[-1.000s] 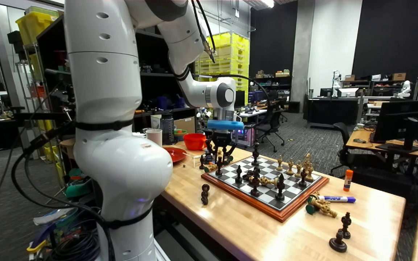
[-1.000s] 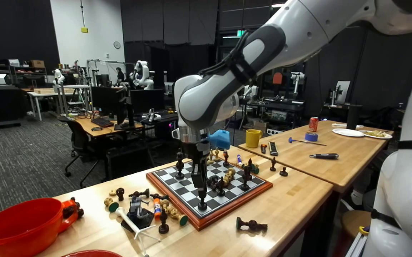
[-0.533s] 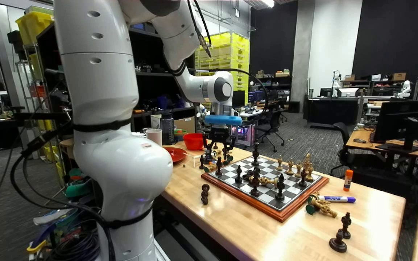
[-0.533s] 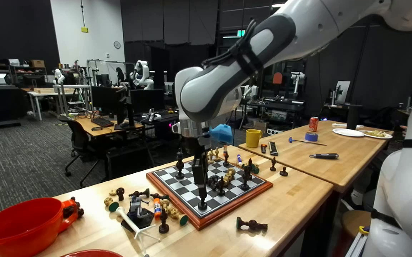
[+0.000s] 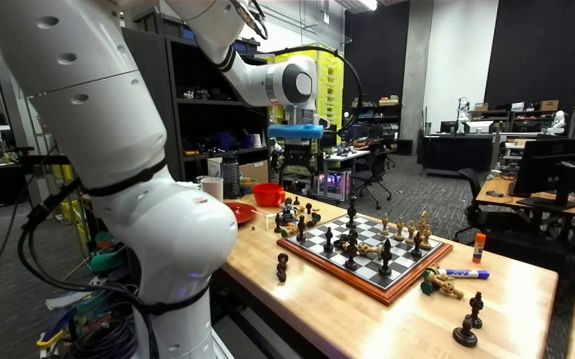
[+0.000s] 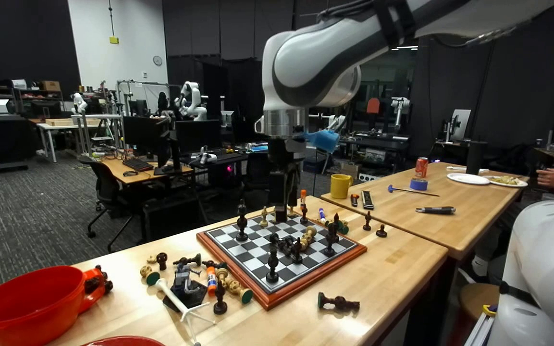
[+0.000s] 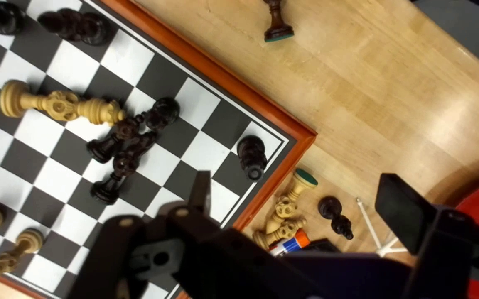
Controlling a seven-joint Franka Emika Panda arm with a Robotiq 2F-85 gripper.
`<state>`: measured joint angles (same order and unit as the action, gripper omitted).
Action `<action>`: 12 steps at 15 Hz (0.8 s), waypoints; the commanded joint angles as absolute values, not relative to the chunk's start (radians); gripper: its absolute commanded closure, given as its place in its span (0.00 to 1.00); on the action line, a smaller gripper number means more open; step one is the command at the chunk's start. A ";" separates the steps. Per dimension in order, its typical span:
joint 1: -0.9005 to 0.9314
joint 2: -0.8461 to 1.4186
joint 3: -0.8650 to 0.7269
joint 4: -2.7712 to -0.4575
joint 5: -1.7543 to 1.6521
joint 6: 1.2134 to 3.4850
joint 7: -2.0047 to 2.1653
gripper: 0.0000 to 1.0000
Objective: Move the black chess piece one space to the right
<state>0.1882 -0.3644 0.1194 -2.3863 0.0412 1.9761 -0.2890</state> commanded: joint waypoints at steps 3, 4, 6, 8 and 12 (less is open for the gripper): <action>0.176 -0.457 0.107 -2.425 0.041 1.984 -0.173 0.00; 0.174 -0.483 0.107 -2.438 0.041 1.991 -0.145 0.00; 0.174 -0.515 0.108 -2.457 0.041 1.996 -0.123 0.00; 0.173 -0.522 0.109 -2.464 0.041 2.000 -0.117 0.00; 0.173 -0.522 0.109 -2.469 0.041 2.005 -0.112 0.00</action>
<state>0.1715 -0.5221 0.1102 -2.4710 0.0424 2.0071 -0.1132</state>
